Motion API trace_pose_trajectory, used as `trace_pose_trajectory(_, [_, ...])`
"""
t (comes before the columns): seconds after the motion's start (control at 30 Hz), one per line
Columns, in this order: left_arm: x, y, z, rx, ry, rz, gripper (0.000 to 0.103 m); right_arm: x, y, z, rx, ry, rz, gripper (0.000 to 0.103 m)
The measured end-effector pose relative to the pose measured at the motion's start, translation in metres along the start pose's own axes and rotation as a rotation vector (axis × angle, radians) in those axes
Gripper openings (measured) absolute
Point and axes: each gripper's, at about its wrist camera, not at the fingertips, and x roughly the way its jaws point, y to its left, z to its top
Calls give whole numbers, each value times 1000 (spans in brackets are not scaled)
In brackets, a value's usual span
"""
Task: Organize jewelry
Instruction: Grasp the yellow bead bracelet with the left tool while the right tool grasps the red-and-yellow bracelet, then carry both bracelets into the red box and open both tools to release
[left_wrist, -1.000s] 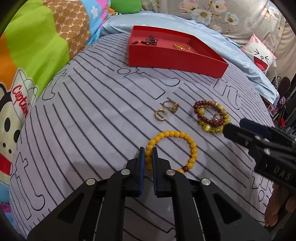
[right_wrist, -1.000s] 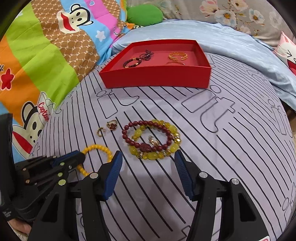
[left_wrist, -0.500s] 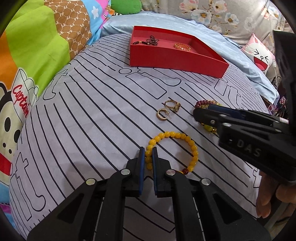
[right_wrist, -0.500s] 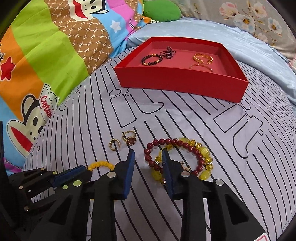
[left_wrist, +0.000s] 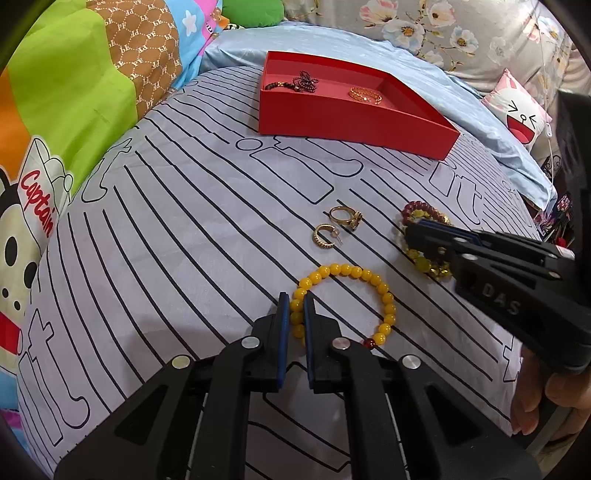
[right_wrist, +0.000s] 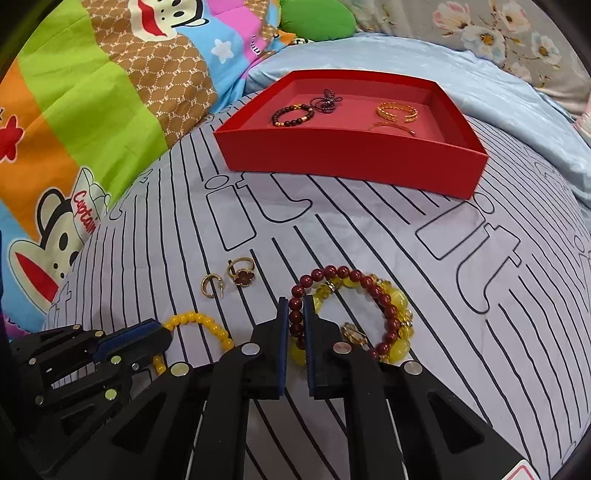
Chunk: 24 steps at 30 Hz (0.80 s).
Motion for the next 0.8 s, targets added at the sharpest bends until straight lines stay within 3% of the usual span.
trace_pose_trajectory(0.33, [-6, -1, 1, -11, 1, -15, 7, -49, -13, -4, 65, -67, 30, 7])
trace_pose_trajectory(0.8, [-48, -17, 25, 23, -86, -84, 7, -106, -41, 0, 160, -156, 39, 7])
